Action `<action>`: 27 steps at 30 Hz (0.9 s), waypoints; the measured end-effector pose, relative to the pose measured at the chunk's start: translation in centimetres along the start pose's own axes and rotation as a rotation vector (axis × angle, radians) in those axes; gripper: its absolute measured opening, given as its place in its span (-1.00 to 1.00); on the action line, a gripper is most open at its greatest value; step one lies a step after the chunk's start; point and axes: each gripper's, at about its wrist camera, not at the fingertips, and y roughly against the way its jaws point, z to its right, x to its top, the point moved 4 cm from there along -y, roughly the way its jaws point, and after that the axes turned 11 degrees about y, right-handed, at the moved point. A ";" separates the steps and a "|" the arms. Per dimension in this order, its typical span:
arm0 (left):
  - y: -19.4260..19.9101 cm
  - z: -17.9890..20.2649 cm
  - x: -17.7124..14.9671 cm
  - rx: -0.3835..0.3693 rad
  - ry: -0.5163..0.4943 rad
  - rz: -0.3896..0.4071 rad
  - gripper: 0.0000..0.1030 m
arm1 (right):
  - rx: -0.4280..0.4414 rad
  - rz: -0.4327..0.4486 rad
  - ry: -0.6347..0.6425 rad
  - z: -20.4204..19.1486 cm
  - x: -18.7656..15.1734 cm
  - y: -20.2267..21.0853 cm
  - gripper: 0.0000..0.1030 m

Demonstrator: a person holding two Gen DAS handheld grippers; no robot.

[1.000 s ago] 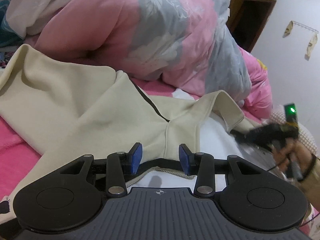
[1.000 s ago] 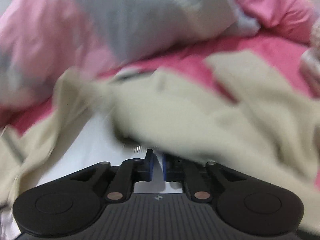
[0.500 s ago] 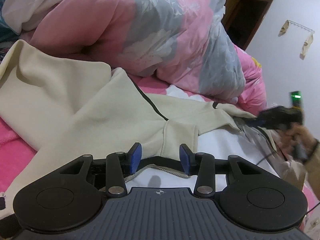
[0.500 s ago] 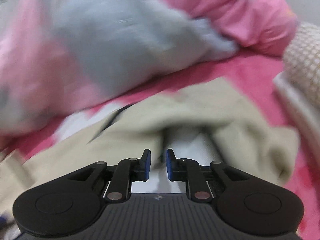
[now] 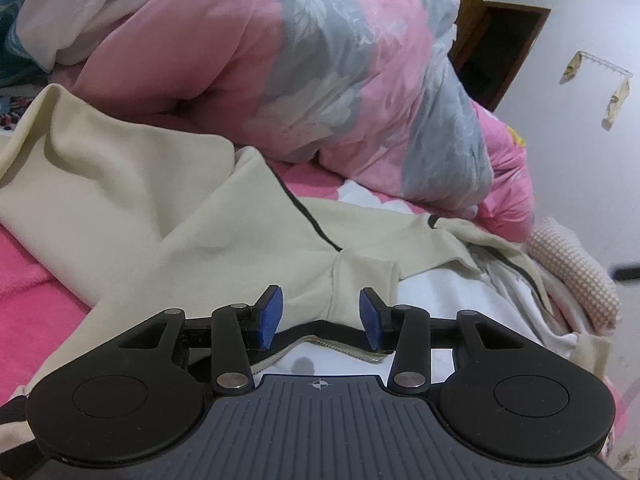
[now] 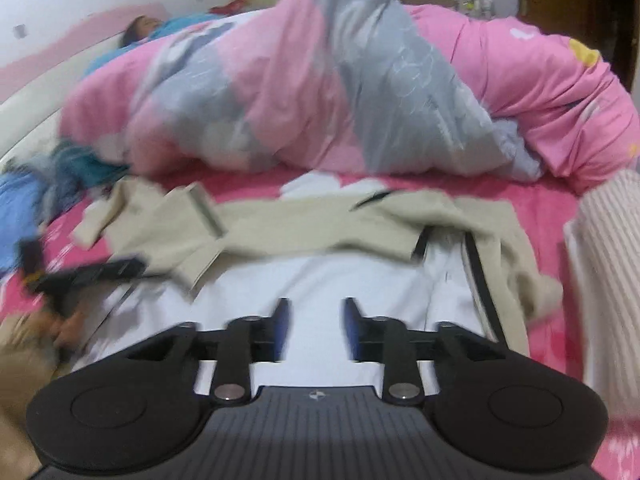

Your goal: Fold clothes

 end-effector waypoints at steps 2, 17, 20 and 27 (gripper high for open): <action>0.3 0.7 0.0 0.002 -0.007 -0.005 -0.08 | 0.009 -0.018 -0.049 0.1 -1.9 0.1 0.05; 4.3 6.0 -6.0 0.060 -0.054 -0.112 0.07 | -0.200 -0.075 -0.261 5.3 -8.8 -14.6 -0.98; 4.2 5.8 -6.7 0.086 -0.050 -0.131 0.07 | -0.282 0.000 -0.274 5.8 -9.3 -11.8 -0.99; 4.0 3.7 -7.3 0.165 -0.021 -0.154 0.07 | -0.256 -0.046 -0.298 7.8 -11.6 -12.2 -0.85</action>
